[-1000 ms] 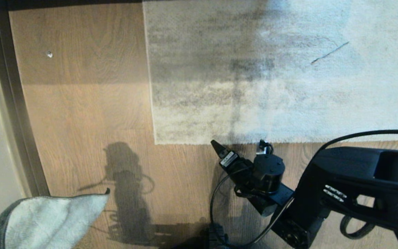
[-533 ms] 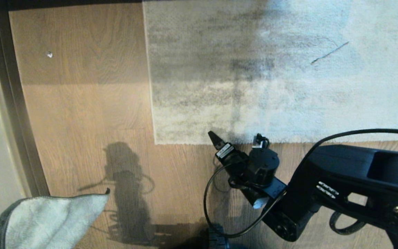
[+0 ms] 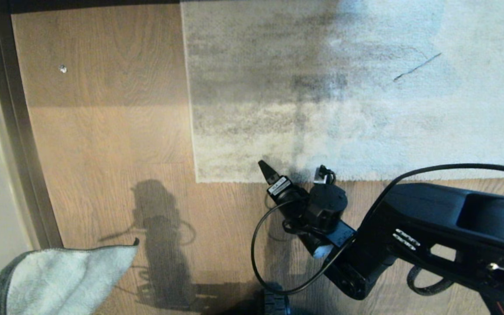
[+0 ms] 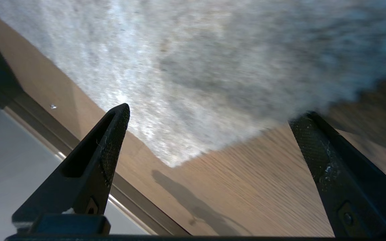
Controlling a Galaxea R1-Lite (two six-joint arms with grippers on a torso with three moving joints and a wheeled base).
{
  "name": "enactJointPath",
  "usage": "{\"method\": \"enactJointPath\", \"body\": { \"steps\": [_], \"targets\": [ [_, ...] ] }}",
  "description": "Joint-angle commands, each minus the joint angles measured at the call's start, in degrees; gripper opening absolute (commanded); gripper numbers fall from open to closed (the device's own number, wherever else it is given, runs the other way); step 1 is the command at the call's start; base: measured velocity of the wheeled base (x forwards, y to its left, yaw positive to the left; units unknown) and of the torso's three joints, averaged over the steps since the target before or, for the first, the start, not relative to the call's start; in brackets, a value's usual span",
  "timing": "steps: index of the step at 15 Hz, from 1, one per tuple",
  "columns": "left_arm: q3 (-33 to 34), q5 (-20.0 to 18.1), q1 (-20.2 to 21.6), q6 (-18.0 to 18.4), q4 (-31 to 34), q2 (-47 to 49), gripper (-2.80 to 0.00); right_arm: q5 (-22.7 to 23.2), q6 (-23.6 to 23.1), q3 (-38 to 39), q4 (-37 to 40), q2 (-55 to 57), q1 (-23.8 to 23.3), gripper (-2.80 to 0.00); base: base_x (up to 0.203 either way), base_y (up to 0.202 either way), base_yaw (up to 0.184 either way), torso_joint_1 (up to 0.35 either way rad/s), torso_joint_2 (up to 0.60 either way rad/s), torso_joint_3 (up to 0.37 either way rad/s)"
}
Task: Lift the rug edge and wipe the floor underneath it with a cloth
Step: Lift up the carpet
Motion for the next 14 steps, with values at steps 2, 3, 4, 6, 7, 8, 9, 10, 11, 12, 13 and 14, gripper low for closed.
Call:
{"method": "enactJointPath", "body": {
  "steps": [2, 3, 4, 6, 7, 8, 9, 10, 11, 12, 13, 14],
  "targets": [
    [0.0, 0.05, 0.0, -0.02, -0.05, -0.02, -2.8, -0.63, 0.14, -0.76, -2.69, -0.71, 0.28, 0.0, 0.0, 0.0, 0.0, 0.0, 0.0, 0.0],
    [0.0, 0.05, 0.0, -0.02, 0.03, -0.02, -2.8, -0.68, 0.1, -0.62, -2.69, -1.3, 0.36, 0.0, 0.0, 0.0, 0.0, 0.0, 0.0, 0.0],
    [0.0, 0.05, 0.0, -0.02, 0.03, -0.02, -2.8, -0.68, 0.01, -0.46, -2.69, -2.14, 0.49, 0.0, 0.0, 0.0, 0.0, 0.0, 0.0, 0.0],
    [0.0, 0.05, 0.0, -0.02, -0.05, -0.02, -2.8, -0.6, -1.27, 0.11, -2.69, -2.98, 0.59, 0.0, 0.0, 0.0, 0.0, 0.0, 0.0, 0.0],
    [0.0, 0.05, 0.0, -0.02, -0.03, -0.02, -2.8, -0.58, -1.63, 0.78, -2.69, -3.56, 0.87, 0.0, 0.0, 0.0, 0.0, 0.0, 0.0, 0.0],
    [0.0, 0.05, 0.0, -0.02, 0.02, -0.02, -2.8, -0.52, -1.85, 1.84, -2.69, -4.21, 1.1, 0.0, 0.0, 0.0, 0.0, 0.0, 0.0, 0.0],
    [0.0, 0.05, 0.0, -0.02, 0.01, -0.02, -2.8, -0.51, -1.94, 2.54, -2.69, -5.0, 1.55, 0.0, 0.0, 0.0, 0.0, 0.0, 0.0, 0.0],
    [0.0, 0.05, 0.0, -0.02, 0.03, -0.02, -2.8, -0.51, -1.98, 3.32, -2.69, -5.59, 1.99, 0.0, 0.0, 0.0, 0.0, 0.0, 0.0, 0.0],
    [0.0, 0.05, 0.0, -0.02, 0.04, -0.02, -2.8, -0.51, -1.91, 3.98, -2.69, -6.33, 2.26, 0.0, 0.0, 0.0, 0.0, 0.0, 0.0, 0.0],
    [0.0, 0.05, 0.0, -0.02, -0.04, -0.02, -2.8, -0.51, -1.95, 4.31, -2.69, -6.78, 2.93, 0.0, 0.0, 0.0, 0.0, 0.0, 0.0, 0.0],
    [0.0, 0.05, 0.0, -0.02, 0.01, -0.02, -2.8, -0.51, -1.93, 4.91, -2.69, -7.26, 3.45, 0.0, 0.0, 0.0, 0.0, 0.0, 0.0, 0.0],
    [0.0, 0.05, 0.0, -0.02, -0.05, -0.02, -2.8, -0.43, -1.98, 5.61, -2.69, -7.78, 4.24, 0.0, 0.0, 0.0, 0.0, 0.0, 0.0, 0.0]
  ]
}}
